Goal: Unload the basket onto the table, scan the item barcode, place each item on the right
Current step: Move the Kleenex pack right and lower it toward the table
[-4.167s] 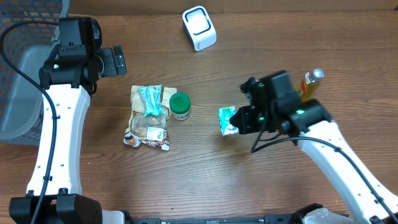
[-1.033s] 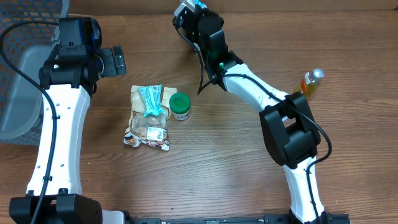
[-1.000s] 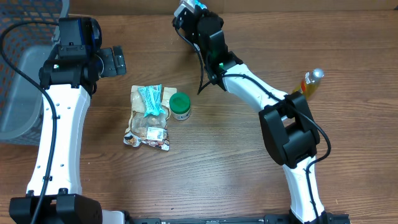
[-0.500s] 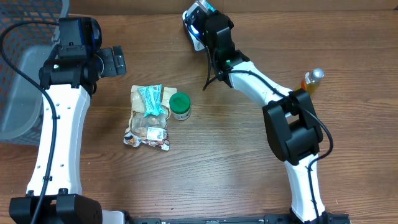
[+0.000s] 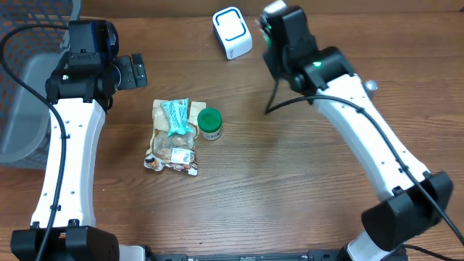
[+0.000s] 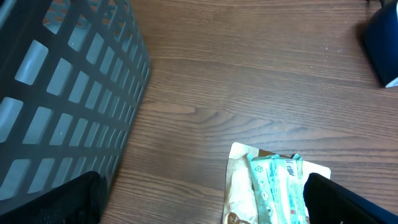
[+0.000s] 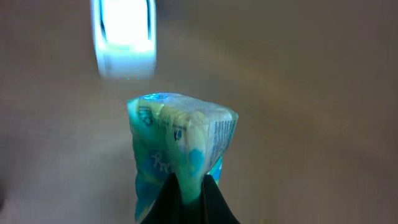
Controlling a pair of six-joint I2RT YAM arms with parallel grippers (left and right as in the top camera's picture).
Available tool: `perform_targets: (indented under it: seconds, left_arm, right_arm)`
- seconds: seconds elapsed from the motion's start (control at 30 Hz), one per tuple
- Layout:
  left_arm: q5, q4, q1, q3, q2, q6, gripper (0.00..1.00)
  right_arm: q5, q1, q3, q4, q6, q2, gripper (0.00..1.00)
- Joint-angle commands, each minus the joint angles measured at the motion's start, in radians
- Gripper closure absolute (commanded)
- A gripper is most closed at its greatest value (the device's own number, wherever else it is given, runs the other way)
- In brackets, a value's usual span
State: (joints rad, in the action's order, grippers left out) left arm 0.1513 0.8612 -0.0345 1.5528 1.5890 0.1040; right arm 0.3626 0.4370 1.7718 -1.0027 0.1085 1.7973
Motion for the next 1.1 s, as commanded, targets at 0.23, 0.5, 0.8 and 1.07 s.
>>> perform_targets:
  seconds: [0.23, 0.5, 0.8, 1.07]
  left_arm:
    - [0.006, -0.001, 0.002, 0.007, 0.001, -0.007, 0.0]
    - [0.006, -0.001, 0.002, 0.007, 0.001, -0.007, 0.0]
    - [0.006, -0.001, 0.002, 0.007, 0.001, -0.007, 0.0]
    - [0.006, -0.001, 0.002, 0.007, 0.001, -0.007, 0.0]
  right_arm:
    - [-0.148, -0.131, -0.19, -0.29, -0.282, 0.034, 0.96]
    - [-0.148, -0.255, -0.328, -0.222, -0.349, 0.034, 0.96]
    - [-0.148, -0.293, -0.36, -0.192, -0.375, 0.034, 0.92]
    - [-0.148, -0.293, -0.36, -0.188, -0.375, 0.034, 0.58]
